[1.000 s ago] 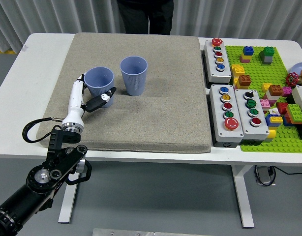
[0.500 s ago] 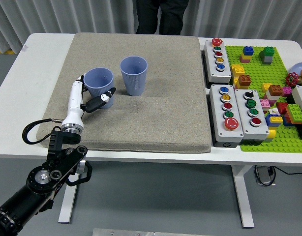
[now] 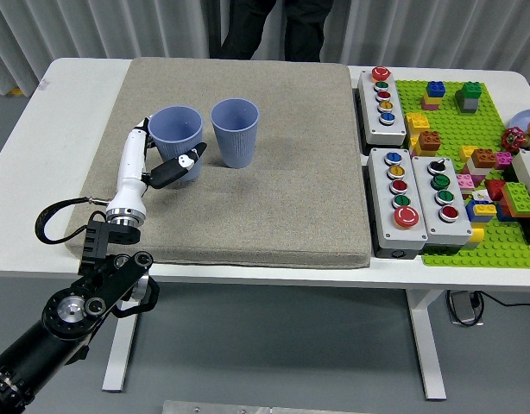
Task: Pick cup pour cup place
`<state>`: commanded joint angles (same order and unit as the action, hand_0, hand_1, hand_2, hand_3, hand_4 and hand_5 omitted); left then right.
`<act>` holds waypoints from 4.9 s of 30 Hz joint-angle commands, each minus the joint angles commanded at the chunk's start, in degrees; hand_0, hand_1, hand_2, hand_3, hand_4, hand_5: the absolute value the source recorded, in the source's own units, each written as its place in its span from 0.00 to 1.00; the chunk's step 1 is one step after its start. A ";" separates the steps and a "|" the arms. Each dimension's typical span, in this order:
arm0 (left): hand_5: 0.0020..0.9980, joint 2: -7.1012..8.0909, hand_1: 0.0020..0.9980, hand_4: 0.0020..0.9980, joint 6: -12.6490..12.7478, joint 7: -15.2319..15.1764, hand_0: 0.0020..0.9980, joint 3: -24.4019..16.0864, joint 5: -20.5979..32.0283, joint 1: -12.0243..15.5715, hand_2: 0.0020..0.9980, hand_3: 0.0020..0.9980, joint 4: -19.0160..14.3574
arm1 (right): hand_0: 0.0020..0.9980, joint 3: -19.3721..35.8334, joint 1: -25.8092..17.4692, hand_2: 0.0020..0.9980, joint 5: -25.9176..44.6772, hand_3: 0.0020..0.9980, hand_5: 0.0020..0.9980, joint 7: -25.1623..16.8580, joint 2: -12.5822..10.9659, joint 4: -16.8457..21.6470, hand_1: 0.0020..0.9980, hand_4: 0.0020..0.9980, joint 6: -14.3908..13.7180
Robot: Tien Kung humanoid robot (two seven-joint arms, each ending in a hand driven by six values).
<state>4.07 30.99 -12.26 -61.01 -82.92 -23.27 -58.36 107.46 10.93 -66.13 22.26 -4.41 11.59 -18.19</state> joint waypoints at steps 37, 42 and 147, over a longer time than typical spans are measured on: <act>0.24 7.61 0.48 0.77 -2.98 9.32 0.48 4.88 -26.65 -13.62 0.53 0.53 2.07 | 0.67 -0.94 1.23 0.56 1.85 0.56 0.19 -0.54 -0.56 -0.16 0.61 0.00 -0.20; 0.23 7.92 0.47 0.77 -3.54 11.02 0.48 5.67 -31.39 -14.85 0.52 0.52 3.08 | 0.67 -0.93 1.23 0.56 1.91 0.56 0.19 -0.57 -0.58 -0.16 0.61 0.00 -0.20; 0.23 19.04 0.46 0.73 -8.04 23.16 0.48 38.09 -47.08 -33.34 0.51 0.50 5.14 | 0.67 -1.66 1.02 0.56 3.26 0.56 0.18 -0.57 -0.82 -0.07 0.61 0.00 -0.56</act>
<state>23.11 22.95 10.90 -22.92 -130.00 -56.60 -53.21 105.80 11.94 -62.86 21.69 -5.22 11.52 -18.76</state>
